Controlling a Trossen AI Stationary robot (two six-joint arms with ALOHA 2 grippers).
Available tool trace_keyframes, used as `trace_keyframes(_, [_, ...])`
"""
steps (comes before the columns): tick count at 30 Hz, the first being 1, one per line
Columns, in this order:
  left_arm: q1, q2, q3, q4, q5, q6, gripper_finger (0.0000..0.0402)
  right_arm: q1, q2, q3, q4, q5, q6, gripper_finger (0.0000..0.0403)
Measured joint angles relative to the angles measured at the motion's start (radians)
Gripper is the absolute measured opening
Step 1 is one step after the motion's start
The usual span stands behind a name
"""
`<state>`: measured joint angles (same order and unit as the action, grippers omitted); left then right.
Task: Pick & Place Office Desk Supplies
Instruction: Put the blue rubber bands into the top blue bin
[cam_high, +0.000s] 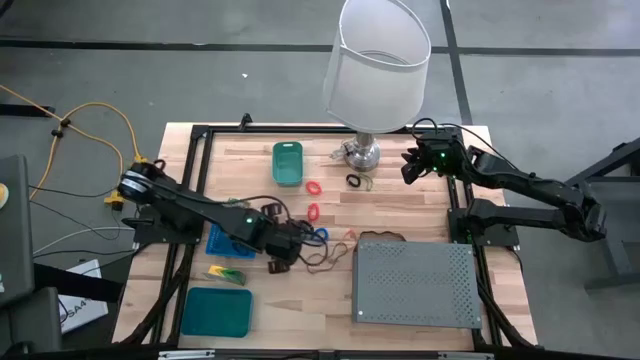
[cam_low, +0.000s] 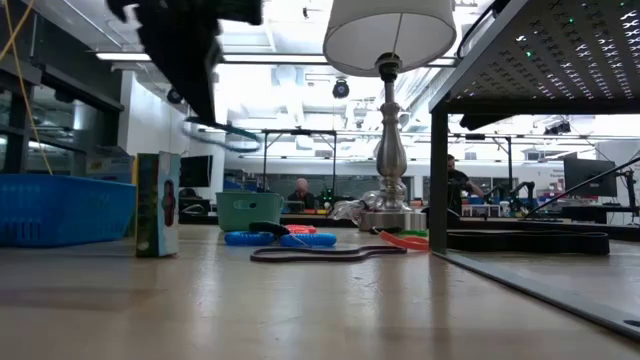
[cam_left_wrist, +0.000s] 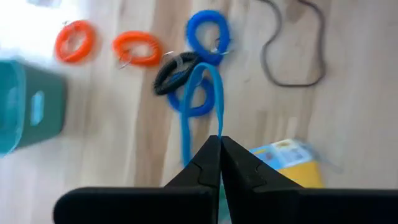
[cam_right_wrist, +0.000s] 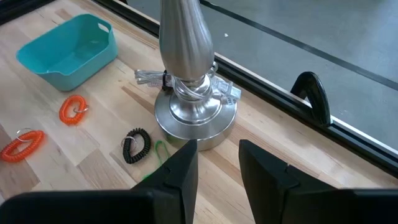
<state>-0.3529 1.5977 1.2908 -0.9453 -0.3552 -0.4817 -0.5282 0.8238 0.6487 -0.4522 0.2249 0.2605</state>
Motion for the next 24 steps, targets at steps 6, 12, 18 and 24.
trace_keyframes(6, [-0.028, -0.137, -0.151, 0.001, -0.041, -0.107, 0.0000, 0.000, 0.000, 0.000, 0.000, 0.000, 0.000, 0.0105])
trace_keyframes(12, [-0.074, -0.244, -0.275, -0.005, -0.043, -0.198, 0.0000, 0.000, 0.000, 0.000, 0.000, 0.000, 0.000, 0.0105])
trace_keyframes(18, [-0.143, -0.329, -0.346, -0.071, -0.044, -0.338, 0.0000, 0.000, 0.000, 0.000, 0.000, 0.000, 0.000, 0.0105])
trace_keyframes(24, [-0.227, -0.361, -0.407, -0.096, -0.048, -0.504, 0.0000, 0.000, 0.000, 0.000, 0.000, 0.000, 0.000, 0.0105])
